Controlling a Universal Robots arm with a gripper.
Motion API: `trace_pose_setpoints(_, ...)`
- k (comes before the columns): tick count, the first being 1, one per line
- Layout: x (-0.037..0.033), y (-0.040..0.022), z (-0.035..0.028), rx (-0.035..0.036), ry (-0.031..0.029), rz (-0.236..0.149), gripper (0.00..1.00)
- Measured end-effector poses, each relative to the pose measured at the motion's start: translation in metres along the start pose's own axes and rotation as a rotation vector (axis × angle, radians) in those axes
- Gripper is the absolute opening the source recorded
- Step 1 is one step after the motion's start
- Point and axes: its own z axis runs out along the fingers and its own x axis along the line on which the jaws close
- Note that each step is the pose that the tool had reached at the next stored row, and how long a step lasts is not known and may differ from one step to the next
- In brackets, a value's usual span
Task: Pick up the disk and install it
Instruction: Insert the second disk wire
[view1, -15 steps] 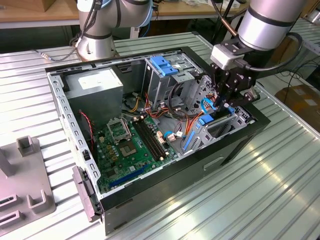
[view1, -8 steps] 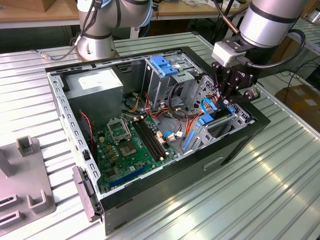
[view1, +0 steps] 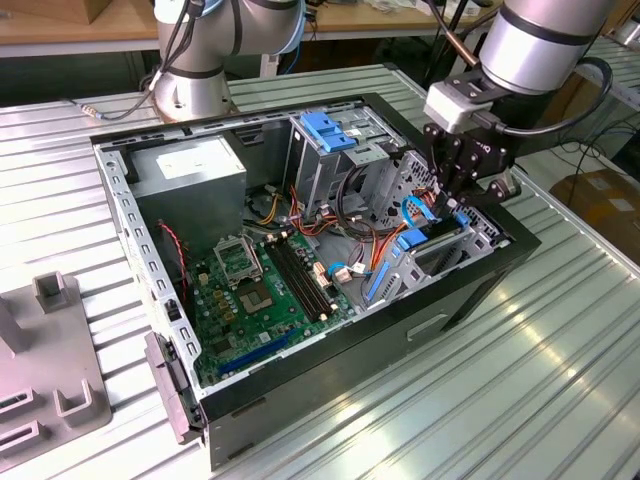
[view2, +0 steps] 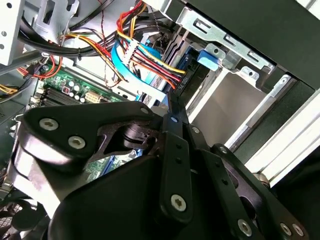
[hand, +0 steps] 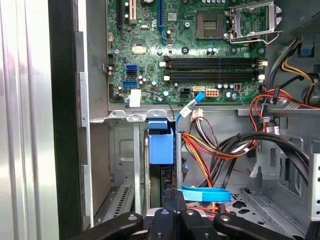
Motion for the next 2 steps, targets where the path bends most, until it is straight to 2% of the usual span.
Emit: trace_pose_setpoints(2, 0.0, 0.0, -0.0003, 0.0, 0.0, 0.0, 0.1)
